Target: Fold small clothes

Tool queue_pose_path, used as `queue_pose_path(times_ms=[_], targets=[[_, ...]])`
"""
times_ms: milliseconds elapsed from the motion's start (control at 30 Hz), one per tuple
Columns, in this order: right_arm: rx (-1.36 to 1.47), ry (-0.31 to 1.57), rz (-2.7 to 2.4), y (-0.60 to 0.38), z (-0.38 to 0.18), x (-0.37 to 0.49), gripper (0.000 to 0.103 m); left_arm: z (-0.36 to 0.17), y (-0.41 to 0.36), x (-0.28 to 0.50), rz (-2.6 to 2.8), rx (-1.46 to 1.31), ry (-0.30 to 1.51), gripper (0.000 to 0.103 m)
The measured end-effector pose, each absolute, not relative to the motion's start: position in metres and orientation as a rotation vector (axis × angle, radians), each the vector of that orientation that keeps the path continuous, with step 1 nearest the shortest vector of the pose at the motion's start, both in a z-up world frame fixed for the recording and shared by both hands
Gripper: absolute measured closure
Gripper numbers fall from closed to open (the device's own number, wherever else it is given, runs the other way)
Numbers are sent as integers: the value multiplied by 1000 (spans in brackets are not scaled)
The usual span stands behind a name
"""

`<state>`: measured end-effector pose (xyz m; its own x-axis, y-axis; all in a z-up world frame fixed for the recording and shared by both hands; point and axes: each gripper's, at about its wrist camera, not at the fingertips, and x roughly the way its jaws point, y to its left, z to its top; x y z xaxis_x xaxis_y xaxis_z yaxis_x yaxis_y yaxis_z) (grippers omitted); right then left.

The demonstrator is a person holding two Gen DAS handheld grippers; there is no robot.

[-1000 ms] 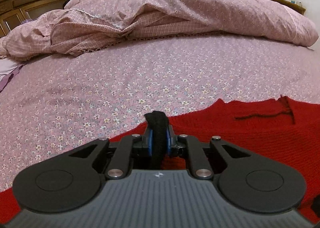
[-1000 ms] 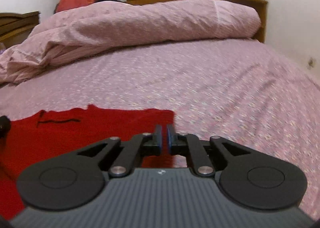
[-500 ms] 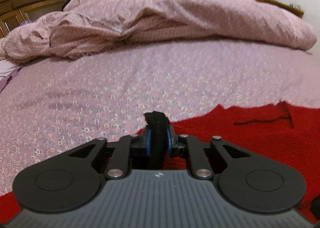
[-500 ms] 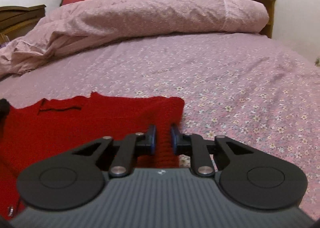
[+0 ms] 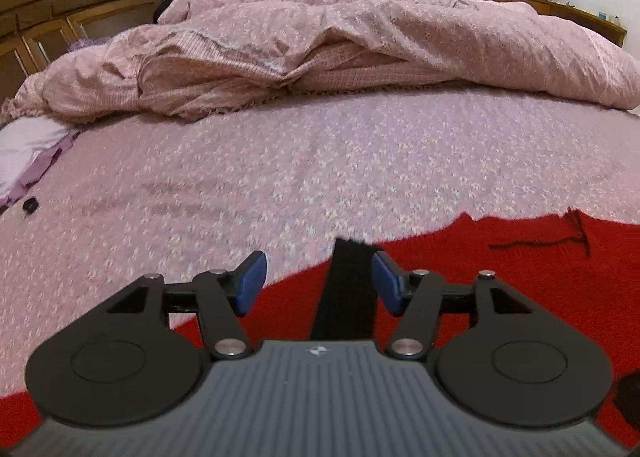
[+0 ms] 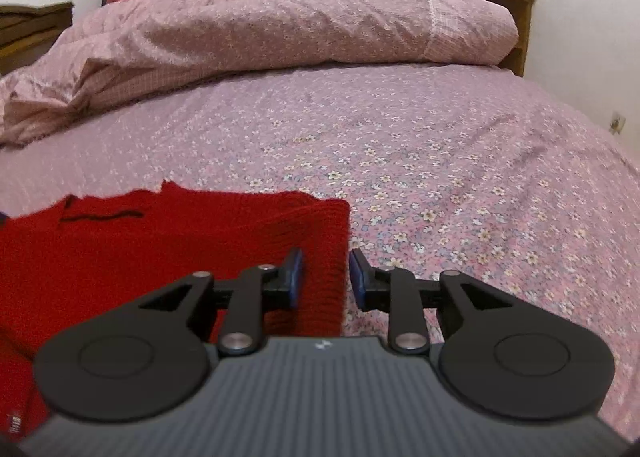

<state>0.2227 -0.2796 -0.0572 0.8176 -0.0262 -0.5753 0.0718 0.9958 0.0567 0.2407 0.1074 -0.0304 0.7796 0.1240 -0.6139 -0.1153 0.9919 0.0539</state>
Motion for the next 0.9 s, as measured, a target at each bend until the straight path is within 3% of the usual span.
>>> queue_pose_path(times_ms=[400, 567, 900], targets=[[72, 658, 3, -270, -53, 186, 74, -63, 107, 232, 203, 71, 745, 39], [98, 669, -15, -276, -76, 188, 62, -70, 114, 235, 224, 63, 741, 37], [166, 668, -32, -283, -72, 184, 57, -46, 124, 207, 239, -27, 771, 36]])
